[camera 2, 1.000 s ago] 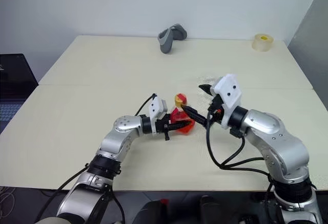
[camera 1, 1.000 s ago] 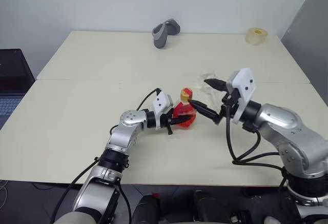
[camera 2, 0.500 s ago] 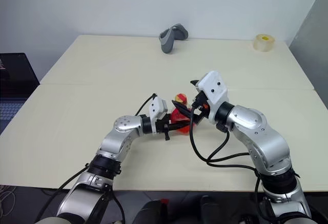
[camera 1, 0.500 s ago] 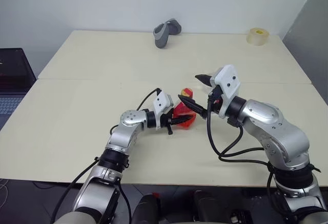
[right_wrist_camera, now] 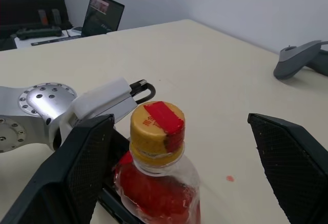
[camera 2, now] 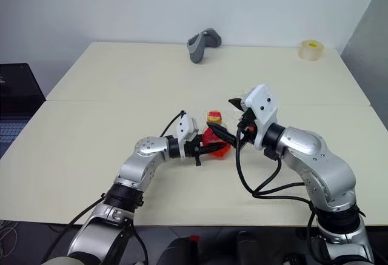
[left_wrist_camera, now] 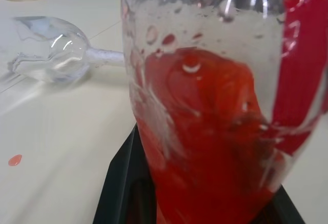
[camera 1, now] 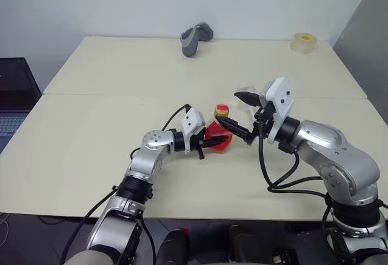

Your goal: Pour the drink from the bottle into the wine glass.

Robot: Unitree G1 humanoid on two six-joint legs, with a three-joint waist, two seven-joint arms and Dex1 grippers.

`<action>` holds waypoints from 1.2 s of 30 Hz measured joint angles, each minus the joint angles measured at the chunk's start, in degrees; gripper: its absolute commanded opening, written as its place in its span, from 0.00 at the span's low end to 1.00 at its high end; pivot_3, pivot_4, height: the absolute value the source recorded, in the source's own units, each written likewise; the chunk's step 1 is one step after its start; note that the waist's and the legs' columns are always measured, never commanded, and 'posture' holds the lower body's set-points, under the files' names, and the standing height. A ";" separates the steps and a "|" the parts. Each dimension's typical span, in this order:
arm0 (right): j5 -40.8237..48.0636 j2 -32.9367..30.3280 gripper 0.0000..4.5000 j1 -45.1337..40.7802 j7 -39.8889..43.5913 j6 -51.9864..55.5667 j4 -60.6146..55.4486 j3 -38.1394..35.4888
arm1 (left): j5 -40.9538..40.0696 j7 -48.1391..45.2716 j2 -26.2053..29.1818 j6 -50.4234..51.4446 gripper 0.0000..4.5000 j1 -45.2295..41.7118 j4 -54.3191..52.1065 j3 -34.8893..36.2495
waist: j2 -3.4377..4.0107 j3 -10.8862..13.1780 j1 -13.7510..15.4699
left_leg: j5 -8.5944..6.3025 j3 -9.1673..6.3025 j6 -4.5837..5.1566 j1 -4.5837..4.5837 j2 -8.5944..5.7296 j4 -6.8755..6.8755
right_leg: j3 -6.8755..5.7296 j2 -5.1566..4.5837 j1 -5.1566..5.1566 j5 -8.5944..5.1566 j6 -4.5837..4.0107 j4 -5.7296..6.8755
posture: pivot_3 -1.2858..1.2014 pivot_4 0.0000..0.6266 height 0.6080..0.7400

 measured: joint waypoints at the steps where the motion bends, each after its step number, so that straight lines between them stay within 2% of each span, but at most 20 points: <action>1: 0.19 0.24 0.99 0.00 -0.03 0.14 -0.02 0.04 | 0.00 0.00 0.00 0.00 0.23 0.00 0.00 0.00 | 0.00 0.00 0.00 | 0.00 0.00 0.00 0.00 0.00 0.00 | 0.01 0.00 0.00 0.00 0.00 0.00 | 0.52 0.24 1.00; 9: 0.22 1.42 0.99 -0.30 -0.41 0.28 0.05 0.94 | 0.01 0.05 0.02 0.00 0.23 0.00 0.00 0.00 | 0.00 0.00 -0.01 | 0.00 0.00 0.00 0.00 0.00 0.00 | -0.01 0.00 0.00 0.00 0.00 0.00 | 0.52 0.24 1.00; 12: 0.13 2.15 0.86 -0.65 -0.44 0.27 0.14 1.48 | 0.01 0.07 0.02 0.00 0.23 0.00 0.00 0.00 | 0.00 0.00 -0.01 | 0.00 -0.02 0.00 0.00 0.00 0.00 | -0.01 0.00 0.00 0.00 0.00 0.00 | 0.52 0.24 1.00; 19: -0.65 2.32 0.30 -1.65 -0.65 0.04 0.62 2.74 | 0.05 -0.02 0.10 -0.03 0.22 0.04 0.00 -0.01 | 0.00 0.00 -0.01 | 0.00 -0.02 0.00 0.00 0.00 0.00 | -0.01 0.00 0.00 0.00 0.00 -0.01 | 0.52 0.24 1.00; 20: -0.92 2.25 0.26 -1.79 -0.57 -0.04 0.63 2.86 | 0.08 0.03 0.12 -0.03 0.22 0.05 0.02 0.00 | 0.00 0.00 -0.01 | 0.00 -0.02 0.00 0.00 0.00 0.00 | -0.01 0.00 0.00 0.00 0.00 -0.01 | 0.52 0.24 1.00; 32: -1.97 2.55 0.26 -1.96 -0.01 -0.53 0.86 3.13 | 0.06 0.26 0.12 -0.03 0.22 0.07 0.02 0.03 | 0.00 0.00 -0.01 | 0.00 -0.03 0.00 0.00 0.00 0.00 | 0.00 0.00 0.00 0.00 0.00 0.00 | 0.52 0.24 1.00; 36: 2.57 5.60 0.26 -1.78 -0.32 0.89 1.74 -0.53 | -0.03 0.27 0.02 -0.38 0.22 0.07 0.03 0.25 | 0.00 0.00 0.00 | 0.00 -0.03 0.00 -0.01 0.00 0.00 | 0.01 0.00 0.00 0.00 0.00 -0.01 | 0.52 0.24 1.00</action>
